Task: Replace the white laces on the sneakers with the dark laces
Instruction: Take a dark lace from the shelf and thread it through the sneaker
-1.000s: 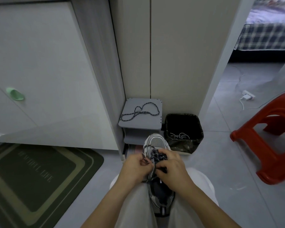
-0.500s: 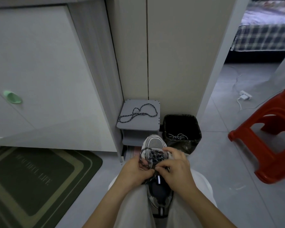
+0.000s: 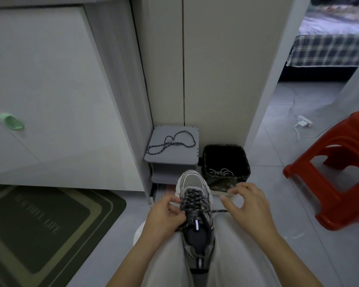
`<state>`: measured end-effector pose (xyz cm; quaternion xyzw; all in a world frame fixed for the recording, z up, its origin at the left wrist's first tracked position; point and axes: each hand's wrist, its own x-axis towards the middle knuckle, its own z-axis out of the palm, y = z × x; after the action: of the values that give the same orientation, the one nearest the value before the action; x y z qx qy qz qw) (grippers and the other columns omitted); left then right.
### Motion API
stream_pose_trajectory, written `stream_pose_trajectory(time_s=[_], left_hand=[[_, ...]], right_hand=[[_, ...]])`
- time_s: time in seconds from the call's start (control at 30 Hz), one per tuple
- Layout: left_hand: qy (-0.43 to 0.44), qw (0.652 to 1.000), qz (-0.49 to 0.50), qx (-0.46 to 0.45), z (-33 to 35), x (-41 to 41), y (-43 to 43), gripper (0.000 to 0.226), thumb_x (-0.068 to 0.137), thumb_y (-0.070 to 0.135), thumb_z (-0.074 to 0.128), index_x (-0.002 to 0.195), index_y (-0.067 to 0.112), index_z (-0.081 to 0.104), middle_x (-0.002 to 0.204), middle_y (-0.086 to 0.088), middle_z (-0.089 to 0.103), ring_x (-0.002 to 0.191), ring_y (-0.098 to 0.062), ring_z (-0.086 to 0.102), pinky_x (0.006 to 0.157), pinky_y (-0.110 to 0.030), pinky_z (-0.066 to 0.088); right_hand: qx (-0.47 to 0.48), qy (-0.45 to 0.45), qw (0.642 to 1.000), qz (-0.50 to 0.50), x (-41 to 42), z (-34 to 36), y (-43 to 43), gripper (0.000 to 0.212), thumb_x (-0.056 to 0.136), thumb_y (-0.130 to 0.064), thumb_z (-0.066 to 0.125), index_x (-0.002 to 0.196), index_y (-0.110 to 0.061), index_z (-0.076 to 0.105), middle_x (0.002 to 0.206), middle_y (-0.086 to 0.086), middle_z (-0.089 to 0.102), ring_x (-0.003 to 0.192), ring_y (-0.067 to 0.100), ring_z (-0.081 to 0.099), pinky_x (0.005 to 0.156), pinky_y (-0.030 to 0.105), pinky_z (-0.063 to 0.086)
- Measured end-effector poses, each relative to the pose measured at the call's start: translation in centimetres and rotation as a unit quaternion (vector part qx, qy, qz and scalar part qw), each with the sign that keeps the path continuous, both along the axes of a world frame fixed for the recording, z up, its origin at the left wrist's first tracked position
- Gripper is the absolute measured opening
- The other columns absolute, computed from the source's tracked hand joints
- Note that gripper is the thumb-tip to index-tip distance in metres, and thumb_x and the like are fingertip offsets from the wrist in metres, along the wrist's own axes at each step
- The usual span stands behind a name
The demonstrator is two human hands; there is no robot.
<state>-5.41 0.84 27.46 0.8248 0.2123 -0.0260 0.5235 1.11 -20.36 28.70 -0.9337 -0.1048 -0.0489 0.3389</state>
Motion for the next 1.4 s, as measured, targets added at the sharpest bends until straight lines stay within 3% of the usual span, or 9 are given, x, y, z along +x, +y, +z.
stream_pose_trajectory(time_s=[0.2, 0.37, 0.47, 0.7, 0.83, 1.0, 1.17, 1.33, 1.4], left_hand=[[-0.007, 1.000, -0.003, -0.017, -0.4, -0.2, 0.2, 0.024, 0.073, 0.007, 0.067, 0.090, 0.022, 0.058, 0.062, 0.007, 0.059, 0.046, 0.002, 0.051, 0.056, -0.021, 0.042], [-0.015, 1.000, -0.007, -0.018, -0.2, -0.5, 0.2, 0.024, 0.073, 0.005, 0.066, 0.088, 0.021, 0.058, 0.061, 0.008, 0.058, 0.045, 0.003, 0.050, 0.056, -0.020, 0.042], [-0.016, 1.000, 0.004, -0.012, -0.3, -0.4, 0.2, 0.024, 0.073, 0.005, 0.066, 0.083, 0.025, 0.056, 0.061, 0.009, 0.056, 0.045, 0.005, 0.048, 0.057, -0.020, 0.042], [-0.021, 1.000, -0.007, 0.012, -0.8, -0.2, -0.1, 0.016, 0.070, 0.012, 0.067, 0.084, 0.019, 0.061, 0.068, 0.006, 0.059, 0.054, -0.004, 0.049, 0.062, -0.023, 0.046], [-0.024, 1.000, -0.001, 0.014, -1.0, -0.2, -0.1, 0.016, 0.070, 0.012, 0.068, 0.081, 0.020, 0.060, 0.070, 0.005, 0.060, 0.054, -0.003, 0.050, 0.060, -0.020, 0.045], [-0.019, 1.000, -0.001, 0.018, -0.8, -0.2, -0.1, 0.017, 0.066, 0.018, 0.067, 0.080, 0.023, 0.059, 0.067, 0.008, 0.059, 0.051, 0.001, 0.049, 0.061, -0.022, 0.046], [-0.018, 0.999, 0.014, 0.028, -0.6, -0.3, -0.4, 0.023, 0.058, 0.028, 0.062, 0.081, 0.024, 0.057, 0.068, 0.009, 0.059, 0.054, -0.004, 0.050, 0.064, -0.026, 0.048], [-0.028, 0.998, -0.009, 0.061, -0.3, -0.6, -0.5, 0.014, 0.072, 0.013, 0.066, 0.078, 0.022, 0.056, 0.067, 0.009, 0.057, 0.051, -0.001, 0.046, 0.056, -0.015, 0.042], [-0.028, 0.997, -0.017, 0.066, -0.2, -0.6, -0.5, 0.014, 0.073, 0.012, 0.065, 0.077, 0.021, 0.056, 0.062, 0.009, 0.055, 0.049, 0.000, 0.045, 0.054, -0.014, 0.041]], right_hand=[[-0.068, -0.140, 0.974, 0.165, -1.3, -0.1, 5.4, 0.011, 0.062, -0.042, 0.069, 0.066, -0.031, 0.068, 0.105, -0.005, 0.063, 0.102, 0.014, 0.047, 0.075, 0.034, 0.042], [-0.136, -0.098, 0.963, 0.211, -1.6, -1.4, 6.1, 0.011, 0.061, -0.035, 0.072, 0.066, -0.026, 0.068, 0.109, -0.004, 0.062, 0.100, 0.026, 0.059, 0.075, 0.041, 0.049], [-0.136, -0.028, 0.960, 0.243, -1.4, -1.3, 5.0, 0.016, 0.074, -0.040, 0.066, 0.082, -0.028, 0.073, 0.127, -0.008, 0.052, 0.121, 0.022, 0.043, 0.096, 0.040, 0.035], [-0.014, 0.076, 0.972, 0.223, -0.5, -1.2, 2.9, 0.018, 0.072, -0.043, 0.075, 0.078, -0.026, 0.074, 0.112, -0.023, 0.047, 0.112, 0.008, 0.048, 0.096, 0.037, 0.041], [-0.006, 0.039, 0.979, 0.201, -0.8, -1.1, 3.4, 0.040, 0.061, -0.067, 0.060, 0.077, -0.031, 0.070, 0.105, -0.020, 0.051, 0.105, 0.004, 0.051, 0.092, 0.033, 0.041], [-0.054, 0.007, 0.970, 0.235, -0.9, -1.7, 4.1, 0.014, 0.080, -0.036, 0.067, 0.079, -0.022, 0.069, 0.116, -0.012, 0.055, 0.112, 0.012, 0.049, 0.095, 0.034, 0.039], [-0.025, 0.095, 0.962, 0.256, -0.5, -1.2, 3.6, 0.021, 0.081, -0.029, 0.068, 0.065, -0.033, 0.055, 0.115, -0.018, 0.049, 0.114, 0.006, 0.047, 0.094, 0.029, 0.042], [0.063, 0.087, 0.983, 0.151, -0.4, -0.5, 3.5, 0.016, 0.082, -0.035, 0.067, 0.072, -0.028, 0.056, 0.091, -0.010, 0.058, 0.084, 0.005, 0.056, 0.075, 0.023, 0.046], [0.002, 0.096, 0.988, 0.119, -0.4, -0.3, 3.4, 0.027, 0.076, -0.052, 0.066, 0.073, -0.030, 0.052, 0.076, -0.010, 0.056, 0.072, 0.005, 0.053, 0.069, 0.025, 0.045]])
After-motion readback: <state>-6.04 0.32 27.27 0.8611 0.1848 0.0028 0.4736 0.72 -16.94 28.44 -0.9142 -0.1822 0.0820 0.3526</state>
